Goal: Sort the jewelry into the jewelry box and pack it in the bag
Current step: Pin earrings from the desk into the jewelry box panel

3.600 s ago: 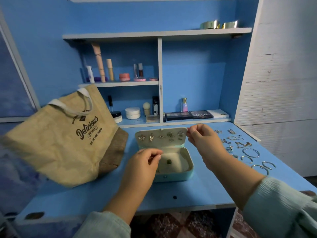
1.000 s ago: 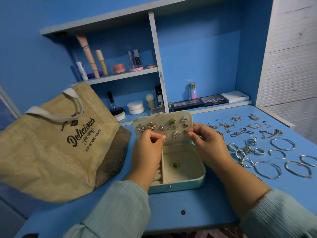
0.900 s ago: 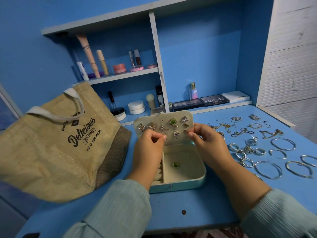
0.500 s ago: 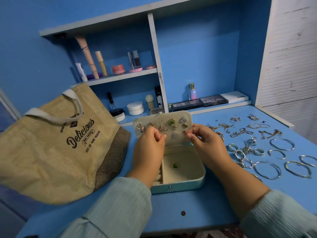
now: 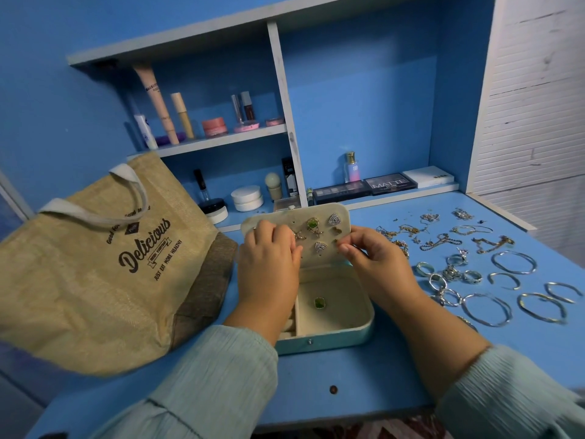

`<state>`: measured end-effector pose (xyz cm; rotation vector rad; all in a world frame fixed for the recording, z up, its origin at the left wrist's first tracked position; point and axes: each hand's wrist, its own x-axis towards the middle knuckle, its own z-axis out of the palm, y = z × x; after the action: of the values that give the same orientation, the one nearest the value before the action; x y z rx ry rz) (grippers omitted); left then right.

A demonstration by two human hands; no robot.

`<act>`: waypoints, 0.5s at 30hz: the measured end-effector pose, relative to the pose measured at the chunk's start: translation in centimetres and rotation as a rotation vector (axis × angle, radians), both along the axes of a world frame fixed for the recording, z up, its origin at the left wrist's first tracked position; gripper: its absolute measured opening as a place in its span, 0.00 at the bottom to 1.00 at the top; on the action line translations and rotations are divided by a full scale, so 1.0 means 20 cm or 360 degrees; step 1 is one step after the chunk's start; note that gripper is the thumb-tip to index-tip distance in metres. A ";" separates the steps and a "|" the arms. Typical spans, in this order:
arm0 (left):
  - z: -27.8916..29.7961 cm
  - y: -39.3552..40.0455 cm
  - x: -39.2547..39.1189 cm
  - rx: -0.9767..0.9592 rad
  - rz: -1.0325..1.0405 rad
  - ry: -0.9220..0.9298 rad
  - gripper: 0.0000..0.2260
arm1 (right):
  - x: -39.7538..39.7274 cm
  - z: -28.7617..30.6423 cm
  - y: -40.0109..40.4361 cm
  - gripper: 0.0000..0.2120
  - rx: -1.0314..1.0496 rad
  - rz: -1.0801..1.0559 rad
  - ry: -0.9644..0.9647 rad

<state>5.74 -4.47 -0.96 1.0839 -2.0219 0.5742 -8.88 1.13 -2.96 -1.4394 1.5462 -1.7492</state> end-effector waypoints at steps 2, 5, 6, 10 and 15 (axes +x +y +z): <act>-0.02 -0.01 0.00 -0.0187 0.0117 0.0020 0.17 | 0.00 0.00 0.00 0.11 -0.0003 0.0002 -0.0014; -0.02 -0.04 0.01 -0.0313 0.0156 0.0041 0.26 | 0.00 0.00 0.00 0.11 0.0001 0.0000 -0.0033; -0.01 -0.04 0.01 -0.0329 0.0151 0.0032 0.30 | 0.00 0.00 0.00 0.11 0.0006 0.0006 -0.0034; -0.01 -0.08 0.03 -0.0340 0.0131 -0.0084 0.40 | 0.00 0.00 0.01 0.12 -0.0013 0.0039 -0.0071; -0.02 -0.10 0.06 -0.0336 0.0004 -0.0061 0.36 | -0.01 0.00 0.01 0.11 -0.0032 0.0199 -0.0259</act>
<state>6.97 -6.38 -1.36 0.9550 -1.9425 0.7957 -9.15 1.40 -2.95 -1.3364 1.3303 -1.7649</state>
